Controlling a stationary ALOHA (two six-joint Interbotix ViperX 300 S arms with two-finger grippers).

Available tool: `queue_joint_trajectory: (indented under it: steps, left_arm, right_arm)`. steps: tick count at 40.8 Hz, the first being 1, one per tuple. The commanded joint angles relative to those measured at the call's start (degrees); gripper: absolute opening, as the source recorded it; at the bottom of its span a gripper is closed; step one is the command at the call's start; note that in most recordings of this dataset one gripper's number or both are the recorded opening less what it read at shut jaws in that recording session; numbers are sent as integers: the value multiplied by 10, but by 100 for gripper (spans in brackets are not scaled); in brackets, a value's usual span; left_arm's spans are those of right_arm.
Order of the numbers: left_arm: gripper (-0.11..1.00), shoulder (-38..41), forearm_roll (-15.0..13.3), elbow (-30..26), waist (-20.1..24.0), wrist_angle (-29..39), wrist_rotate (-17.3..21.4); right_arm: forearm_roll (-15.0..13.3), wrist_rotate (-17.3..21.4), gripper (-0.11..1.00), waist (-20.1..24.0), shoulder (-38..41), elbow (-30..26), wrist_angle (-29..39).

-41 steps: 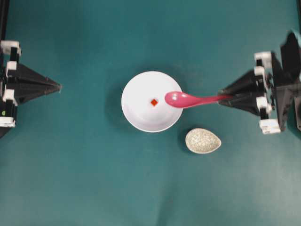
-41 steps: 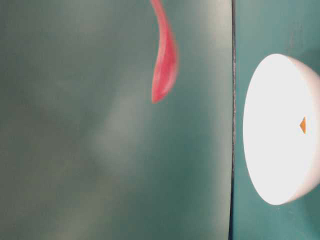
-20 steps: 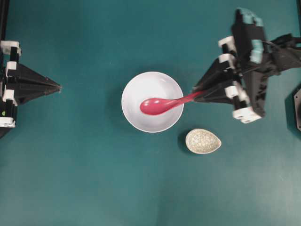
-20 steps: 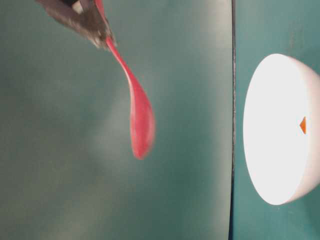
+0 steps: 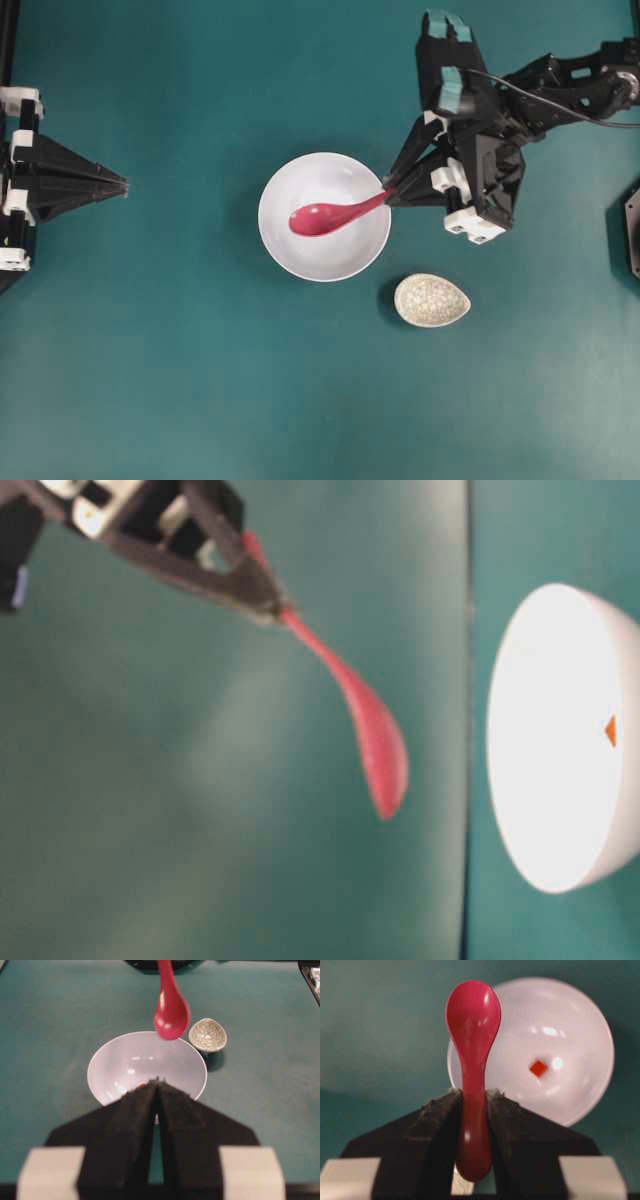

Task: Grip the spoon and scoop the red block from the bowl with right arm.
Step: 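Lower the spoon bowl into the white bowl beside the red cube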

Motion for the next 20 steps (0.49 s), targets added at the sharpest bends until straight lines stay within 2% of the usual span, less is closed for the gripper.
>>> queue_joint_trajectory:
  steps: [1,7,11,16,20]
  left_arm:
    - [0,0,0,-10,1,-3,0]
    - [0,0,0,-11,2,-3,0]
    - [0,0,0,-10,2,-3,0]
    - [0,1,0,-10,2,-3,1]
    - [0,1,0,-10,4,-3,1]
  right_arm:
    - [-47,48,25,-2,3,-26,35]
    - [-115,142,25,-1,26,-51,106]
    - [-149,192,25,2,44,-69,135]
    - [-178,225,25,12,66,-95,157]
    - [-190,234,25,23,86,-118,173]
